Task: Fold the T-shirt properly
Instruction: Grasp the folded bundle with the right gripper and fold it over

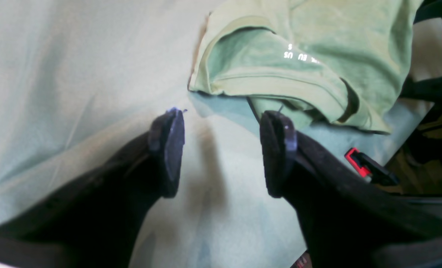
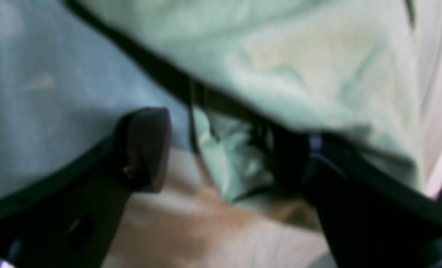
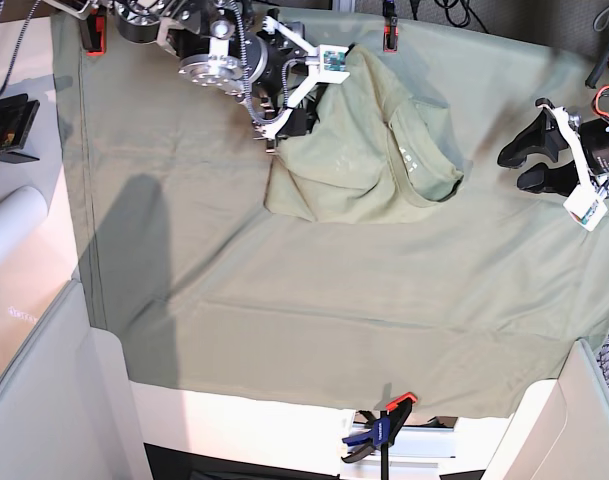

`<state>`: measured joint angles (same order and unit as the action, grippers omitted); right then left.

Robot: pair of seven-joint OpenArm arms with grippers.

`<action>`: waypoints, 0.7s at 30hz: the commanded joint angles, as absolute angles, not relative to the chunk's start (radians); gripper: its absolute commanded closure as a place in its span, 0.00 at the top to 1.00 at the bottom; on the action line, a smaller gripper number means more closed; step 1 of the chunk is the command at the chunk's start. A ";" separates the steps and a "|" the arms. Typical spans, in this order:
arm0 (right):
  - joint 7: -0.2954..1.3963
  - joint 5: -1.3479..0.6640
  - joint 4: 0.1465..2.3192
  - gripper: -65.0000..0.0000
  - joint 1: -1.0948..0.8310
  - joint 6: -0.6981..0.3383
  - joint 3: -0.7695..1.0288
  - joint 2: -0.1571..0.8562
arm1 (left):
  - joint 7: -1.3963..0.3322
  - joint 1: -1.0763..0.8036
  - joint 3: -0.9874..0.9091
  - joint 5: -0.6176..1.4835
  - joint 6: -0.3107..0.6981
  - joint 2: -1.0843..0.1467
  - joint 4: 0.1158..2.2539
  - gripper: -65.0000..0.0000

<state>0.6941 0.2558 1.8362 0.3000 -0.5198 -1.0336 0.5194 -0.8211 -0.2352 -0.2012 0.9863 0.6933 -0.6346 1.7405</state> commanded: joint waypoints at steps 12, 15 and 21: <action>0.677 0.255 1.873 0.68 0.330 -0.509 -1.034 0.386 | -0.797 -0.224 -0.210 0.983 0.698 -0.668 1.753 0.53; 0.677 0.255 1.855 0.67 0.329 -0.509 -1.034 0.377 | -0.793 -0.224 -0.210 0.983 0.698 -0.668 1.753 0.53; 0.677 0.253 1.810 0.18 0.323 -0.509 -1.034 0.310 | -0.790 -0.224 -0.210 0.983 0.698 -0.668 1.753 0.53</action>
<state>0.6952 0.2508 1.7950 0.3099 -0.5159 -1.0409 0.3157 -0.8146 -0.2352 -0.2012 0.9623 0.6930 -0.6491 1.7405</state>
